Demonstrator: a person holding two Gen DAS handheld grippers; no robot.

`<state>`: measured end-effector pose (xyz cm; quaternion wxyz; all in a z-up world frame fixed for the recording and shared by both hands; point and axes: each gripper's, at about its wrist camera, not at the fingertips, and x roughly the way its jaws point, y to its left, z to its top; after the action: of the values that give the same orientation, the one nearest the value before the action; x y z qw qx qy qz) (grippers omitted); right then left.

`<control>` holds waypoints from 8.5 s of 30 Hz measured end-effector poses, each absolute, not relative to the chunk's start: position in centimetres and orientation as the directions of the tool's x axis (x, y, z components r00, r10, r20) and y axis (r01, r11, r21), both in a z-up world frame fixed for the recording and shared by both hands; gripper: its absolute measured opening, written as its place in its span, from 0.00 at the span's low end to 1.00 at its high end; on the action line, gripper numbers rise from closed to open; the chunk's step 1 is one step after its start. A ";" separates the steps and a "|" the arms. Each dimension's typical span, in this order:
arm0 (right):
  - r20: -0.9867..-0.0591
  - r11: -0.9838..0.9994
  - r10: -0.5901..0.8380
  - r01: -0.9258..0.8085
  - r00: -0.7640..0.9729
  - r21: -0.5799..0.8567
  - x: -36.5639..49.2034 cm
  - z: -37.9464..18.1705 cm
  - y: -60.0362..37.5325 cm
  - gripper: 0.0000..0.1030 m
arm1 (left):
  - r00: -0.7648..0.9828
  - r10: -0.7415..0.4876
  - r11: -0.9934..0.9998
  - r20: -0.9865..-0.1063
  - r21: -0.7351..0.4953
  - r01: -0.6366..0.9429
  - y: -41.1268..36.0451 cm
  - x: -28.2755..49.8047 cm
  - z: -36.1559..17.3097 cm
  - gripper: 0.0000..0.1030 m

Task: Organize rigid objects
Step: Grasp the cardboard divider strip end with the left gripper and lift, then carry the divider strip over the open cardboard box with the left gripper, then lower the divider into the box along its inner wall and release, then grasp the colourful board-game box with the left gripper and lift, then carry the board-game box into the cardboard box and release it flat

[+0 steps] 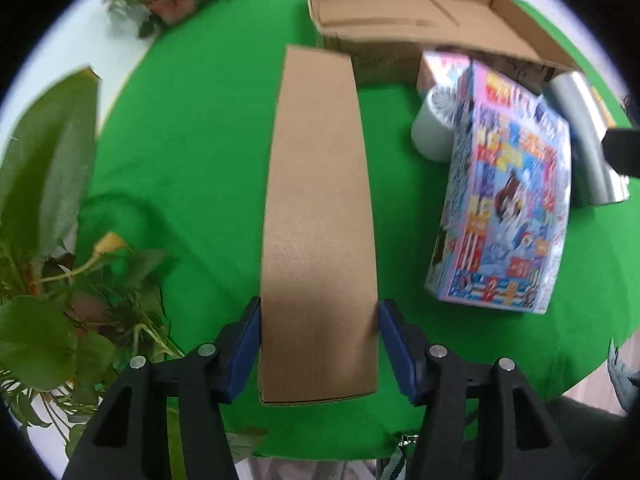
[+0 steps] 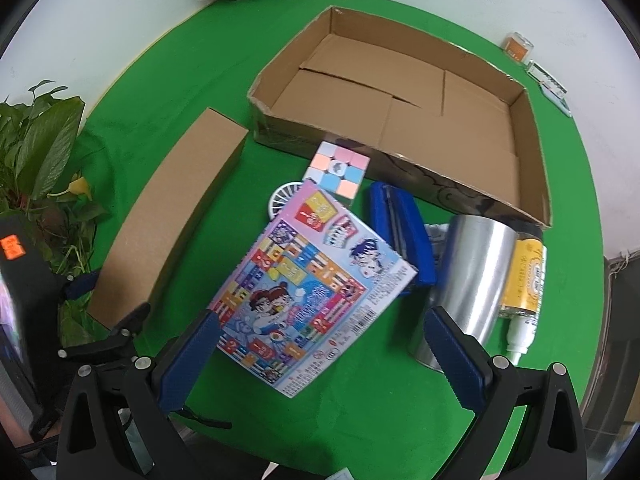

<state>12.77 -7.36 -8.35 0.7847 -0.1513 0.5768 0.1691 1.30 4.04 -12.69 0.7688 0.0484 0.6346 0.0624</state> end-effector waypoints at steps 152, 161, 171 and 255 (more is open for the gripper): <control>-0.781 0.882 0.458 -0.328 0.423 0.339 39.2 -6.9 -7.9 0.99 | 0.323 -0.281 0.959 -0.904 -0.280 0.051 7.6 20.9 -8.7 0.76; -0.846 0.873 0.487 -0.148 0.218 0.465 26.3 -12.0 -16.3 0.99 | 0.086 -0.404 0.910 -0.911 -0.391 0.140 2.8 16.1 -16.2 0.76; -0.912 0.913 0.395 -0.160 0.113 0.375 25.0 -20.6 -13.3 0.99 | -0.026 -0.529 0.845 -0.848 -0.529 0.083 0.2 15.5 -21.7 0.74; -0.935 0.875 0.352 -0.366 0.030 0.317 30.3 -24.0 -7.5 0.97 | 0.231 -0.426 0.896 -0.875 -0.444 -0.025 -0.5 34.4 -12.2 0.74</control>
<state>30.34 -7.53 -24.00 0.7177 -0.0054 0.6497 0.2503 34.45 -0.53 -12.17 0.7620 -0.1863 0.6060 -0.1317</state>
